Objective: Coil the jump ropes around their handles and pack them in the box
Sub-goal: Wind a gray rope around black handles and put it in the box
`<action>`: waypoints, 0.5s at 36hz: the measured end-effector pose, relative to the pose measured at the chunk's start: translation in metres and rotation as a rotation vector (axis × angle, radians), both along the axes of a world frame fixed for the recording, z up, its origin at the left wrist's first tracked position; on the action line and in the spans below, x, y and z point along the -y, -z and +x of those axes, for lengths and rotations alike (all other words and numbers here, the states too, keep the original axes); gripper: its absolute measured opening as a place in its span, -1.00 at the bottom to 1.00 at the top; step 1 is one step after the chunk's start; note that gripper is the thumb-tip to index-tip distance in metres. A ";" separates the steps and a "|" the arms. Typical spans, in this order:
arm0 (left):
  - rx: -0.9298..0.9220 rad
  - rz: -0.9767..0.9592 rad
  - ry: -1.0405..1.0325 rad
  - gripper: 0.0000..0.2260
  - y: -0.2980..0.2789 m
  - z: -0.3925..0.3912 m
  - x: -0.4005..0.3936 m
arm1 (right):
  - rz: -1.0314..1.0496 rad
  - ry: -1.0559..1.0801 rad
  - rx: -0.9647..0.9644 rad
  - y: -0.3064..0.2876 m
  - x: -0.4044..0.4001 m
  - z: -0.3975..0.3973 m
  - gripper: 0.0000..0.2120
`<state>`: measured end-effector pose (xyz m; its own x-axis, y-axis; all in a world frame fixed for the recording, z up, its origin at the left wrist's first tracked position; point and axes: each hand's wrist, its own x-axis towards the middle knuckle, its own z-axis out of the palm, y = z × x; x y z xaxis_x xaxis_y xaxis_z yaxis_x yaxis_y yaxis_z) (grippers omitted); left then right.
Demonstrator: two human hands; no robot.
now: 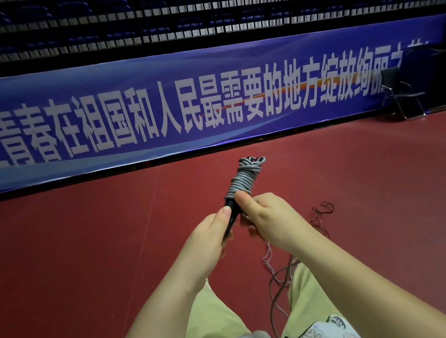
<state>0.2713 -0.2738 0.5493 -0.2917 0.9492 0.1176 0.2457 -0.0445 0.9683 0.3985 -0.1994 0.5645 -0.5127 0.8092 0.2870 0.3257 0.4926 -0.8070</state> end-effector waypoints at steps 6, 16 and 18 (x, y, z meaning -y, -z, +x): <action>-0.101 0.076 -0.096 -0.71 -0.001 -0.001 -0.001 | -0.095 -0.099 -0.055 -0.004 0.000 0.004 -0.45; -0.485 0.221 -0.262 -0.75 -0.005 -0.007 -0.003 | -0.249 -0.247 -0.218 0.005 -0.004 0.013 -0.50; -0.521 0.222 -0.258 -0.74 -0.006 -0.006 -0.001 | -0.206 -0.240 -0.214 0.004 -0.003 0.013 -0.56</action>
<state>0.2649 -0.2730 0.5557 -0.3599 0.7924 0.4924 0.7131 -0.1067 0.6929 0.4115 -0.1966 0.5609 -0.6409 0.7251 0.2519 0.0345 0.3551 -0.9342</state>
